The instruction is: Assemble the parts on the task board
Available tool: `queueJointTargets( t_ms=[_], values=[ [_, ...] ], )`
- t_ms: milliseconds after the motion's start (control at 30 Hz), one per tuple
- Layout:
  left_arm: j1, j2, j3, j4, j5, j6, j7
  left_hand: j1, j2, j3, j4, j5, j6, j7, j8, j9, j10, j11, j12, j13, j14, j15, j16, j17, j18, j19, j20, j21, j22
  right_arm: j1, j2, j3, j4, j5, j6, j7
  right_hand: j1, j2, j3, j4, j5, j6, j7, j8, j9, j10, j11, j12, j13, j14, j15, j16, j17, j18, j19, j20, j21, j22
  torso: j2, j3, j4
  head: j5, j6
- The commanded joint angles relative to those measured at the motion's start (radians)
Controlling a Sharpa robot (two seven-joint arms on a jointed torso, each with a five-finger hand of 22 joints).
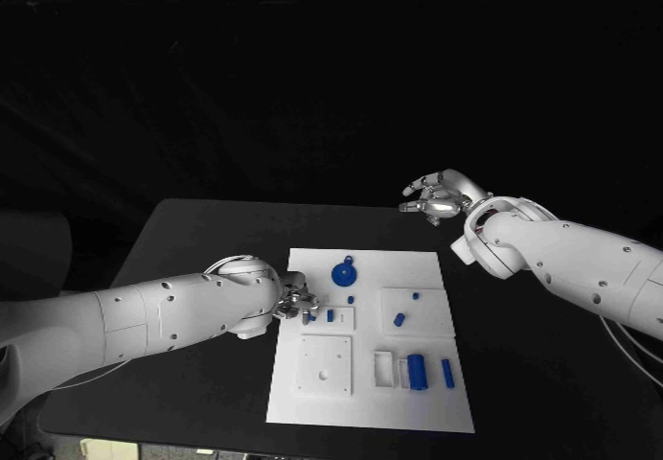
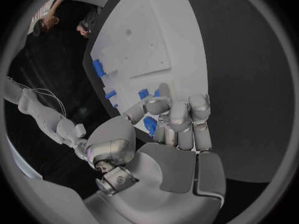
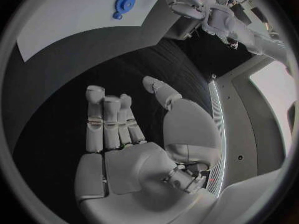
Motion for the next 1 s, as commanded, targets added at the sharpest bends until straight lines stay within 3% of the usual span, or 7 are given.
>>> queueJointTargets(
  t_ms=[33, 233, 267, 300, 633, 1000],
  values=[
    [-0.008, 0.008, -0.005, 0.005, 0.015, 0.031, 0.004, 0.004, -0.01, 0.002, 0.007, -0.004, 0.166, -0.067, -0.002, 0.0, -0.012, -0.007, 0.003, -0.001, -0.003, -0.004, 0.005, -0.001, 0.01, -0.002, -0.082, -0.001, -0.001, -0.001, 0.001, 0.0, 0.001, -0.009, 0.013, 0.004, -0.006, 0.002, 0.0, 0.002, 0.004, 0.003, 0.008, 0.002, -0.001, -0.002, -0.006, 0.002, -0.001, 0.007, -0.003, 0.004, -0.002, 0.083, -0.001, -0.009, 0.004, 0.018, 0.0, 0.0004, 0.0, 0.0, 0.0],
    [-0.008, 0.011, -0.005, 0.005, 0.011, 0.033, 0.005, 0.001, -0.017, 0.001, 0.01, -0.011, 0.167, -0.067, 0.0, -0.001, -0.012, -0.007, 0.005, -0.002, -0.003, -0.004, 0.006, -0.001, 0.01, -0.002, -0.082, -0.001, -0.001, -0.002, 0.002, 0.0, 0.0, -0.009, 0.014, 0.004, -0.006, 0.002, 0.0, 0.001, 0.004, 0.003, 0.008, 0.002, -0.001, -0.002, -0.006, 0.002, -0.001, 0.007, -0.003, 0.004, -0.002, 0.083, -0.001, -0.009, 0.004, 0.018, 0.0, 0.0002, 0.0, 0.0, 0.0],
    [-0.007, 0.011, -0.005, 0.005, 0.01, 0.035, 0.004, -0.002, -0.019, -0.001, 0.015, -0.033, 0.169, -0.068, 0.002, -0.002, -0.011, -0.007, 0.006, -0.003, -0.003, -0.003, 0.007, -0.002, 0.01, -0.002, -0.082, -0.001, -0.001, -0.002, 0.002, 0.0, 0.0, -0.009, 0.014, 0.004, -0.006, 0.002, 0.0, 0.001, 0.004, 0.003, 0.008, 0.002, -0.001, -0.002, -0.006, 0.002, -0.002, 0.007, -0.003, 0.004, -0.002, 0.083, -0.001, -0.009, 0.004, 0.018, 0.0, 0.0002, 0.0, 0.0, 0.0],
    [-0.007, 0.011, -0.005, 0.005, 0.008, 0.037, 0.004, -0.001, -0.019, 0.0, 0.015, -0.033, 0.169, -0.068, 0.002, -0.002, -0.011, -0.008, 0.006, -0.003, -0.003, -0.003, 0.007, -0.002, 0.011, -0.002, -0.082, -0.001, -0.001, -0.002, 0.002, 0.0, 0.0, -0.009, 0.014, 0.004, -0.006, 0.002, 0.0, 0.001, 0.004, 0.003, 0.008, 0.002, -0.001, -0.002, -0.006, 0.003, -0.002, 0.007, -0.003, 0.004, -0.002, 0.083, -0.001, -0.009, 0.004, 0.018, 0.0, 0.0003, -0.0003, 0.0, 0.0],
    [-0.007, 0.009, -0.005, 0.005, -0.012, 0.037, -0.004, 0.019, 0.01, 0.014, -0.001, 0.012, 0.168, -0.068, 0.009, -0.007, -0.014, -0.007, 0.012, -0.006, -0.005, -0.003, 0.009, -0.004, 0.012, -0.003, -0.083, 0.003, 0.001, -0.002, 0.0, 0.0, 0.003, -0.009, 0.015, 0.004, -0.006, 0.002, -0.001, 0.001, 0.004, 0.003, 0.008, 0.002, -0.001, -0.002, -0.006, 0.003, -0.002, 0.007, -0.003, 0.005, -0.002, 0.083, -0.001, -0.009, 0.004, 0.018, 0.0, 0.0001, 0.0004, 0.0, -0.001],
    [-0.007, 0.006, -0.005, 0.006, -0.023, 0.037, -0.01, 0.026, 0.02, 0.017, -0.015, 0.03, 0.168, -0.067, 0.012, -0.009, -0.015, -0.007, 0.016, -0.007, -0.005, -0.002, 0.01, -0.005, 0.013, -0.004, -0.083, 0.005, 0.001, -0.002, 0.0, 0.0, 0.003, -0.009, 0.015, 0.004, -0.006, 0.002, -0.001, 0.001, 0.005, 0.003, 0.008, 0.002, -0.001, -0.002, -0.006, 0.004, -0.003, 0.007, -0.003, 0.005, -0.002, 0.083, -0.001, -0.009, 0.004, 0.018, 0.0, -0.0009, 0.0001, 0.0, -0.002]
  ],
)
